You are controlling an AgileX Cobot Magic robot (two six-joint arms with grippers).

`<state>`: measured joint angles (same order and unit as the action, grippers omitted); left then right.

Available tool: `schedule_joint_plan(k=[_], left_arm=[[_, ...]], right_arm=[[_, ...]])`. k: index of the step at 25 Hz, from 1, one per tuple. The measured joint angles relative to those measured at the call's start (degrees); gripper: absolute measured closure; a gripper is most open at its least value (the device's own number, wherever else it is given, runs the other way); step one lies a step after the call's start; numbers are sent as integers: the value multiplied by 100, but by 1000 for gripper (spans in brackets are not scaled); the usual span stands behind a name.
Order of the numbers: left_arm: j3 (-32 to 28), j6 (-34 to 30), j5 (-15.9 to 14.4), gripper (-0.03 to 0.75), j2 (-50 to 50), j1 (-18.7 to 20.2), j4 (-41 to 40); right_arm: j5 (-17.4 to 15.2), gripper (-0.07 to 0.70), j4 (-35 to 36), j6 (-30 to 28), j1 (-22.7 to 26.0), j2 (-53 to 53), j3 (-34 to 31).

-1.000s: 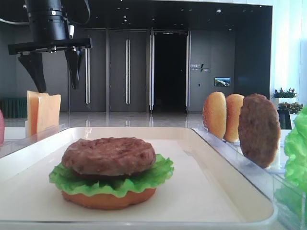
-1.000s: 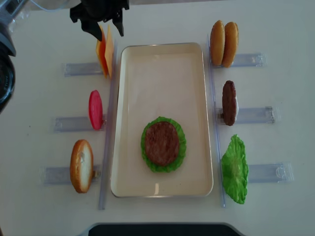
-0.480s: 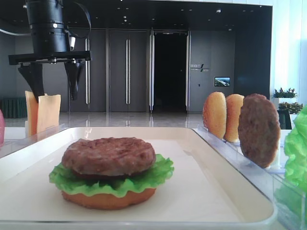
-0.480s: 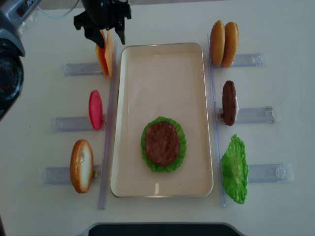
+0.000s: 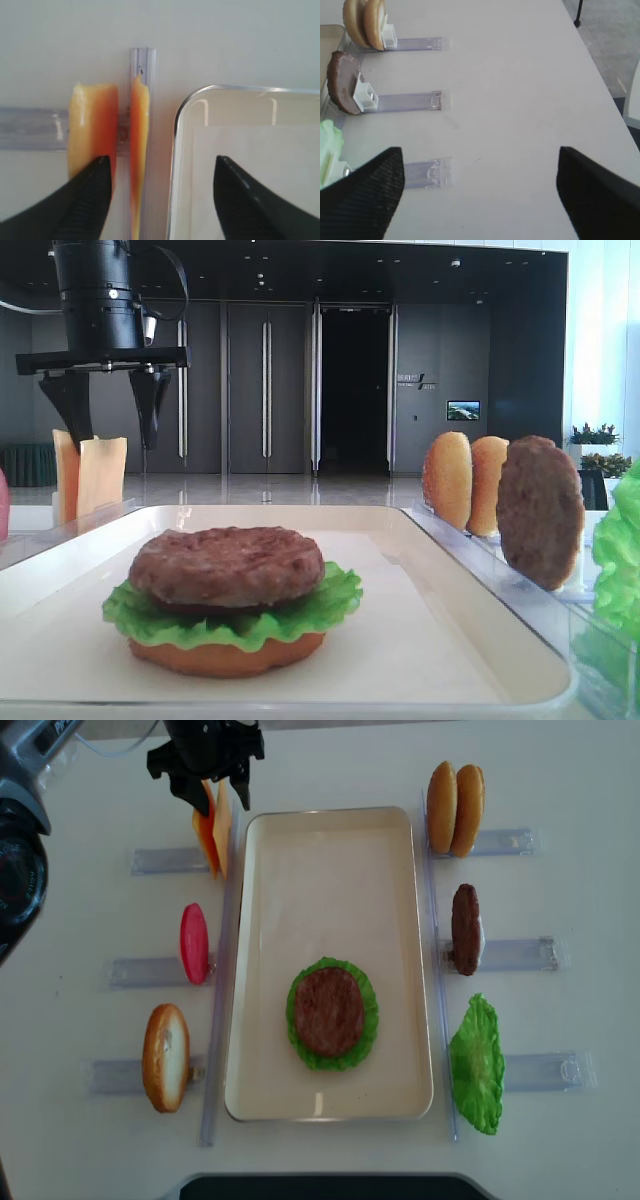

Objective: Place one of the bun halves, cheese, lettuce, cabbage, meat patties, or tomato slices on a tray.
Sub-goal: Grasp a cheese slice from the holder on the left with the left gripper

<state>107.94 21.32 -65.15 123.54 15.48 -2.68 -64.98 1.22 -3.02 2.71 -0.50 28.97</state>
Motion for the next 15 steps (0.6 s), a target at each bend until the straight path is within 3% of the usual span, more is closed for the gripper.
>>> schedule_joint_plan(k=[10, 15], left_arm=[[0, 0, 0, 244, 136, 0, -6], [0, 0, -141, 253, 136, 0, -36]], right_arm=[[0, 45, 0, 0, 0, 0, 0], [0, 45, 0, 0, 0, 0, 0]])
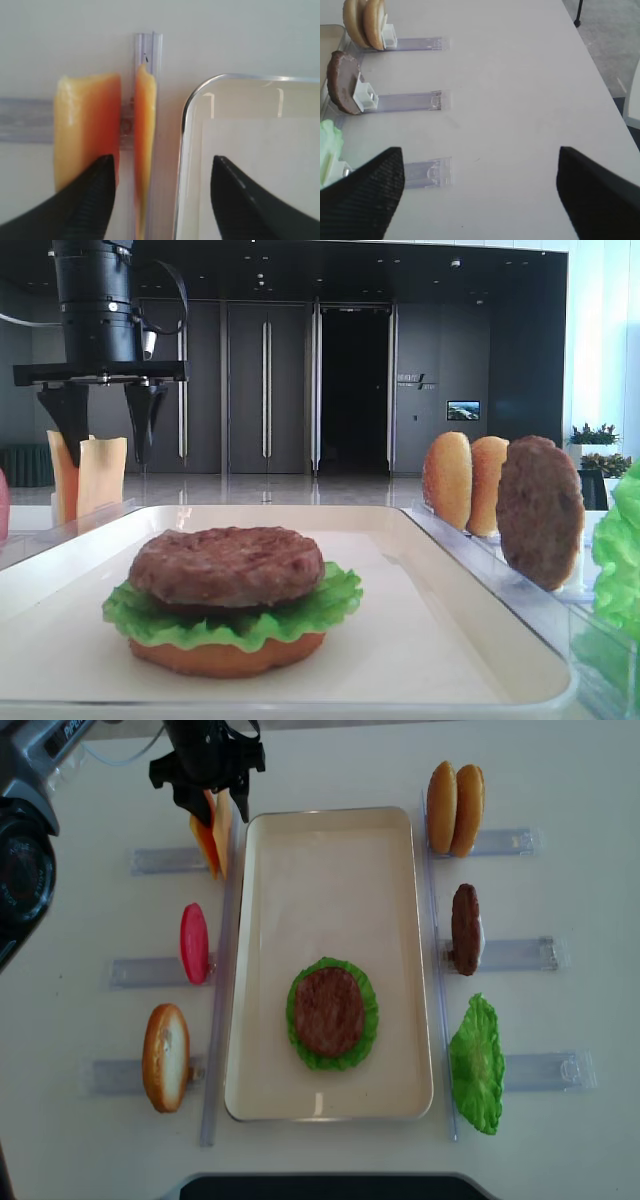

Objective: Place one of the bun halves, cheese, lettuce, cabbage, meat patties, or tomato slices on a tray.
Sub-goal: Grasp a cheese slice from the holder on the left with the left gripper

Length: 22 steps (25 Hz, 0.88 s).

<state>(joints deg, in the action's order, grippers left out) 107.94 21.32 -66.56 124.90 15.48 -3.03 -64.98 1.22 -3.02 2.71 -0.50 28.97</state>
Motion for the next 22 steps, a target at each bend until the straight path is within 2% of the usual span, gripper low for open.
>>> schedule_joint_plan(k=[4, 14, 22], left_arm=[[0, 0, -19, 328, 0, 0, -5], [0, 0, -135, 679, 0, 0, -198], [397, 0, -341, 691, -19, 0, -204]], right_arm=[[0, 45, 0, 0, 0, 0, 0], [0, 45, 0, 0, 0, 0, 0], [0, 45, 0, 0, 0, 0, 0]])
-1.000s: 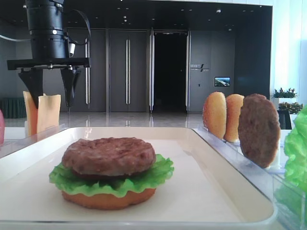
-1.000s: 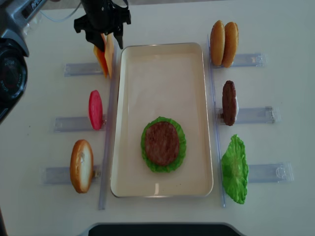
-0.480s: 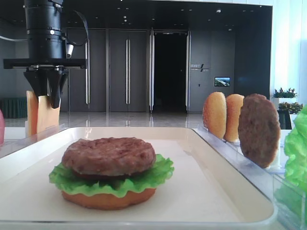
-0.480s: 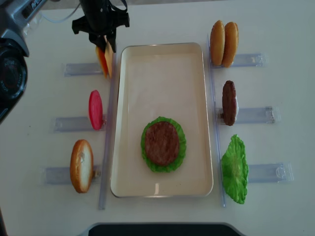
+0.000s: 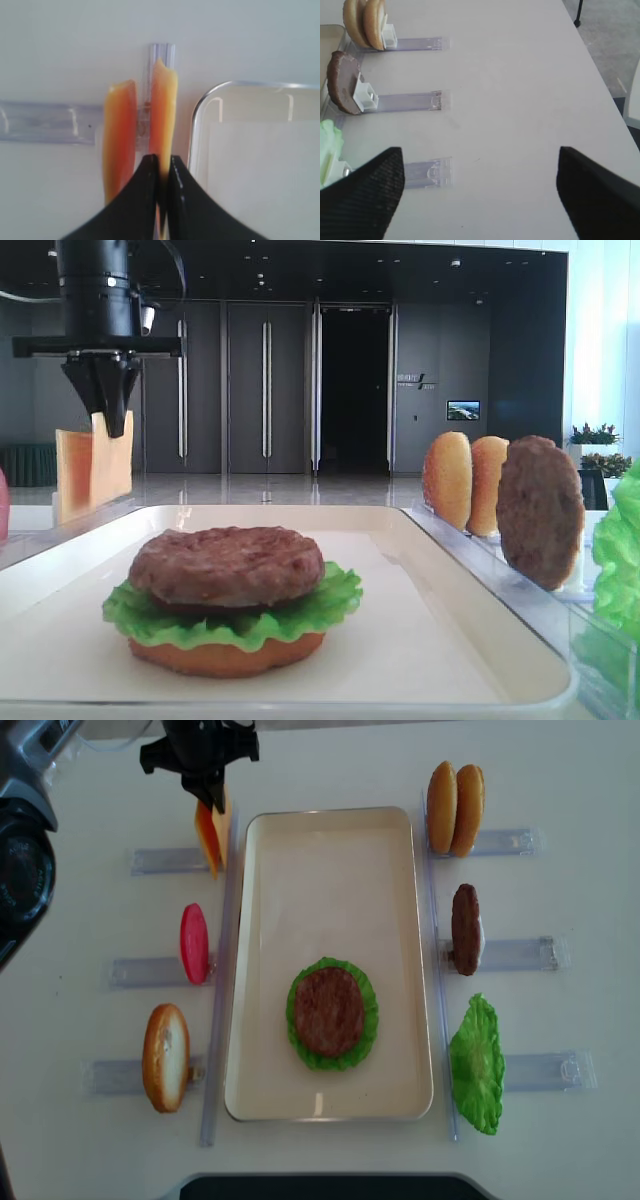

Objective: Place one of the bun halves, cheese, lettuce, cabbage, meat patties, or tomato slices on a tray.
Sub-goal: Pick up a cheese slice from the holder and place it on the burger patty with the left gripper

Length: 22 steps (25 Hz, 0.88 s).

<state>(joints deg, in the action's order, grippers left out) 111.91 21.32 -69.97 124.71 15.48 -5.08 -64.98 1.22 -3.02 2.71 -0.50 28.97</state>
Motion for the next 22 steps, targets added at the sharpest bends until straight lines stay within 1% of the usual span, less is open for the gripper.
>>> schedule_joint_plan(k=[3, 6, 10, 19, 21, 22], left_arm=[[304, 0, -15, 691, -109, 0, 11], [420, -28, -29, 691, -357, 0, 108], [420, -46, -96, 691, -718, 0, 225], [394, -184, -115, 691, -1460, 6, 398], [193, -220, -115, 691, -1676, 52, 380], [3, -226, -115, 691, -1816, 91, 352]], right_arm=[[0, 45, 0, 0, 0, 0, 0], [0, 45, 0, 0, 0, 0, 0], [0, 45, 0, 0, 0, 0, 0], [0, 45, 0, 0, 0, 0, 0], [0, 45, 0, 0, 0, 0, 0], [0, 45, 0, 0, 0, 0, 0]])
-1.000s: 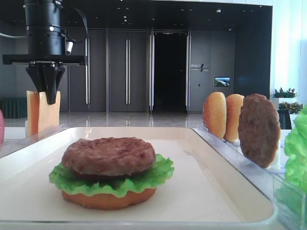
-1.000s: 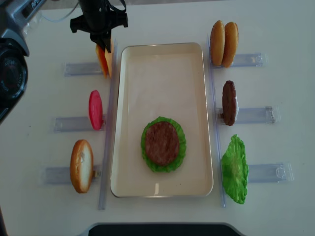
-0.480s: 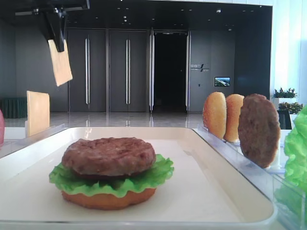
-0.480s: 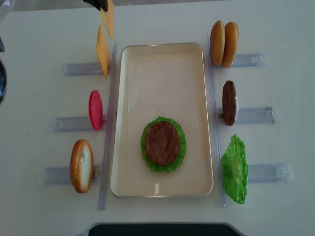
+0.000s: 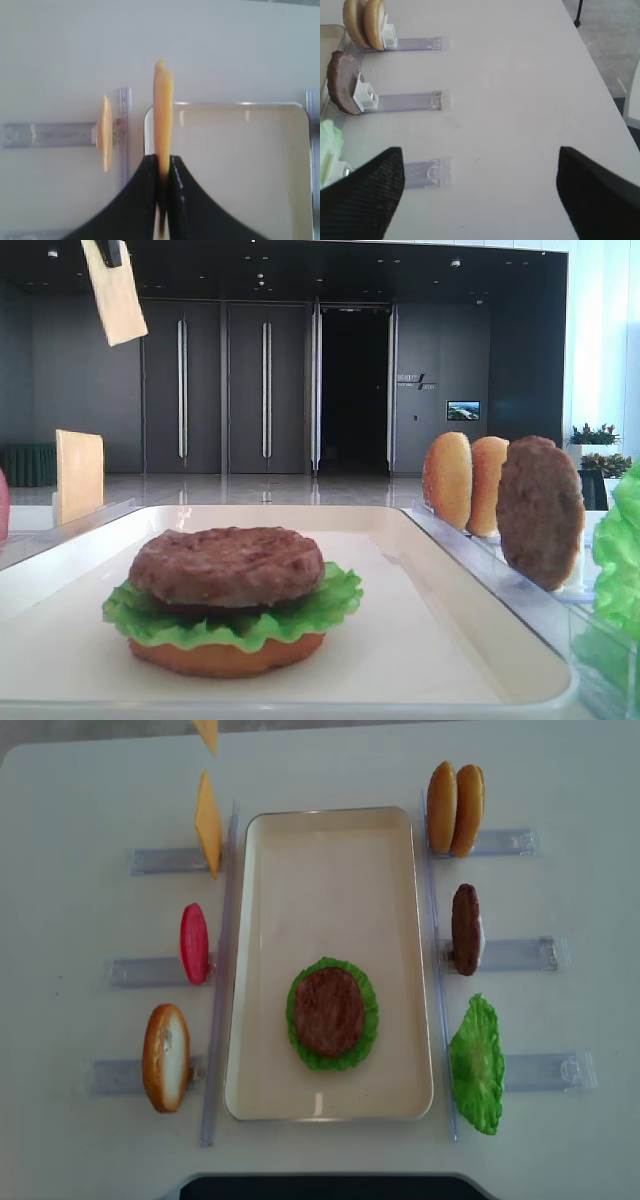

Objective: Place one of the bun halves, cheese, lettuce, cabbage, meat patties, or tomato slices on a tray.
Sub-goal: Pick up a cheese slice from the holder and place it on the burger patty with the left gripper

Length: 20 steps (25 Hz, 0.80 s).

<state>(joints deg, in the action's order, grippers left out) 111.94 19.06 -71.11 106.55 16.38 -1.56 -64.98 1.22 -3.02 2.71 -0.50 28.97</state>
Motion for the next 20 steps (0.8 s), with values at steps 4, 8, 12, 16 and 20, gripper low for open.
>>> schedule_joint_plan(k=[4, 8, 12, 16, 20], left_arm=[[-966, -20, -5, 691, -644, 72, 57], [-2049, -13, -5, 691, -1532, 79, 79], [-3237, 89, -5, 691, -2462, 79, 4], [-4287, 217, -5, 691, -3332, 79, 4], [-5002, 374, -5, 691, -4190, 79, 4]], right_arm=[[0, 45, 0, 0, 0, 0, 0], [0, 45, 0, 0, 0, 0, 0], [0, 45, 0, 0, 0, 0, 0], [0, 45, 0, 0, 0, 0, 0], [0, 45, 0, 0, 0, 0, 0]])
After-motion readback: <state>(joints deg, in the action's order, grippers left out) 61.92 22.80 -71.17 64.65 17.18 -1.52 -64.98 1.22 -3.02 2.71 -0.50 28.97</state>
